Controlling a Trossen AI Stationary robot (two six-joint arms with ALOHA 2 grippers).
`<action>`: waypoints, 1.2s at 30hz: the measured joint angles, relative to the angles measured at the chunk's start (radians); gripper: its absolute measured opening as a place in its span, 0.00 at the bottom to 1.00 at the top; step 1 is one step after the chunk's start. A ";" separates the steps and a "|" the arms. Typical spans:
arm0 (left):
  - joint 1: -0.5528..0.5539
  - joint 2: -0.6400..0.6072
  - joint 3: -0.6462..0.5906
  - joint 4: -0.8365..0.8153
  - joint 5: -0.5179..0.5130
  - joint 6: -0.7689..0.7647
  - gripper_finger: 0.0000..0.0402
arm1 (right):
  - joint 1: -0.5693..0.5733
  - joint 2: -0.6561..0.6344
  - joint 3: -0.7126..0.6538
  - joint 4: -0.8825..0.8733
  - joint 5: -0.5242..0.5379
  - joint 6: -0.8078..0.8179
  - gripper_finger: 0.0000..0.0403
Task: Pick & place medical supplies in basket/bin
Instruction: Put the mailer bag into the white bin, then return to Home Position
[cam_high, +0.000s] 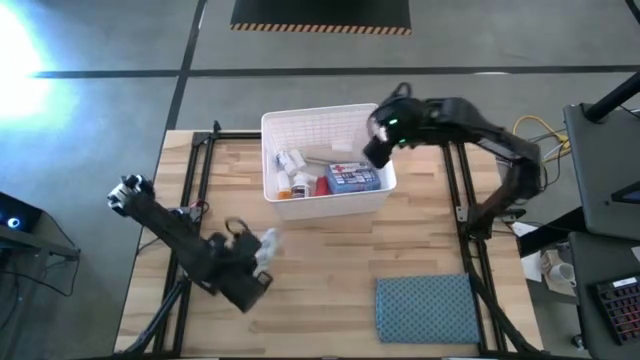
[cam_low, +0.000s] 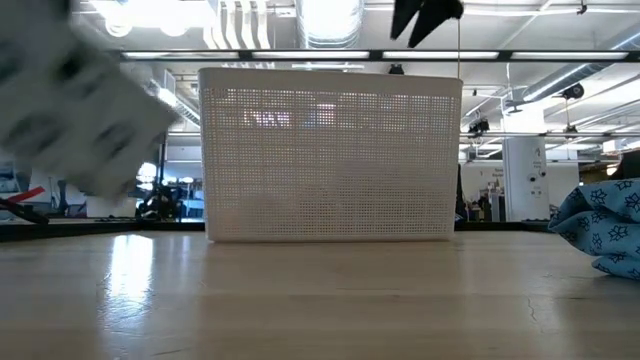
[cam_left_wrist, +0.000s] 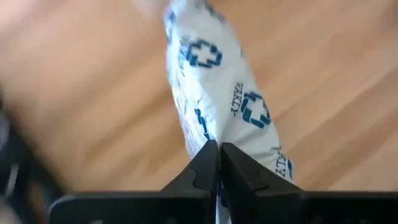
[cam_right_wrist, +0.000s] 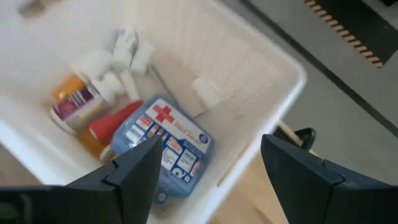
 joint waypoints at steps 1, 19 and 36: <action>0.011 -0.016 0.045 -0.004 -0.070 0.037 0.00 | -0.006 -0.025 0.000 0.000 0.000 0.006 0.65; 0.748 -0.128 0.329 0.517 -0.239 1.312 0.02 | -0.024 -0.350 -0.205 0.007 0.132 0.150 0.66; 0.552 -0.238 0.200 0.509 -0.132 1.231 0.27 | 0.164 -0.473 -0.658 0.306 -0.093 0.095 0.60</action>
